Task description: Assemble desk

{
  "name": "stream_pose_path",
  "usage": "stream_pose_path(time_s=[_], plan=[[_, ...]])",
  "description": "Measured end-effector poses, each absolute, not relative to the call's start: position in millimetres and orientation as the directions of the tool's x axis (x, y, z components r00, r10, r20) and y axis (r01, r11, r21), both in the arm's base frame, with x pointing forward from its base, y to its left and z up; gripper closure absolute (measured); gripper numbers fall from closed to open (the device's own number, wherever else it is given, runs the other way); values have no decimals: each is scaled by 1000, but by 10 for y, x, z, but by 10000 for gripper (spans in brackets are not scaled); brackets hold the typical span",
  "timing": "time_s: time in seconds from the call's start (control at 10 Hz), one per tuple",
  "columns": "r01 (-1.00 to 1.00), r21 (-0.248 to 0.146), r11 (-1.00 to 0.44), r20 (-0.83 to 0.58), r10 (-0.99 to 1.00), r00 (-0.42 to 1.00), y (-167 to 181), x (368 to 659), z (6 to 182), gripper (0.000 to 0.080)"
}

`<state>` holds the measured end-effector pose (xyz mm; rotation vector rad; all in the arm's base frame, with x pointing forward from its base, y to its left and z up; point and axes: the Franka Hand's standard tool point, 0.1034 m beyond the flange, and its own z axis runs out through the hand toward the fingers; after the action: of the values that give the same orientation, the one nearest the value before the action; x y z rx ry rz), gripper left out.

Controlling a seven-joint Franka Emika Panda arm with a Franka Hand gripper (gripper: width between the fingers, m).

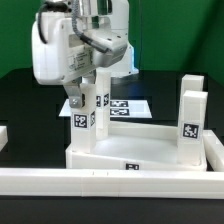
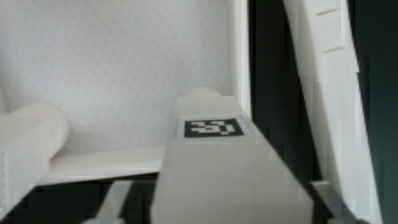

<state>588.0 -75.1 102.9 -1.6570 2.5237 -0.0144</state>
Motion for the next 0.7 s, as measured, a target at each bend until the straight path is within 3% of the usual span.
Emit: stream_pose_path(time_s=[0.4, 0.5, 0.6, 0.7], plan=[[-883, -68, 464, -99, -884, -456, -754, 5876, 1028, 506], [-885, -68, 460, -99, -886, -453, -750, 5876, 1026, 426], [-887, -68, 457, -99, -888, -450, -746, 5875, 1024, 426], [-887, -67, 457, -99, -888, -450, -745, 5875, 1023, 232]])
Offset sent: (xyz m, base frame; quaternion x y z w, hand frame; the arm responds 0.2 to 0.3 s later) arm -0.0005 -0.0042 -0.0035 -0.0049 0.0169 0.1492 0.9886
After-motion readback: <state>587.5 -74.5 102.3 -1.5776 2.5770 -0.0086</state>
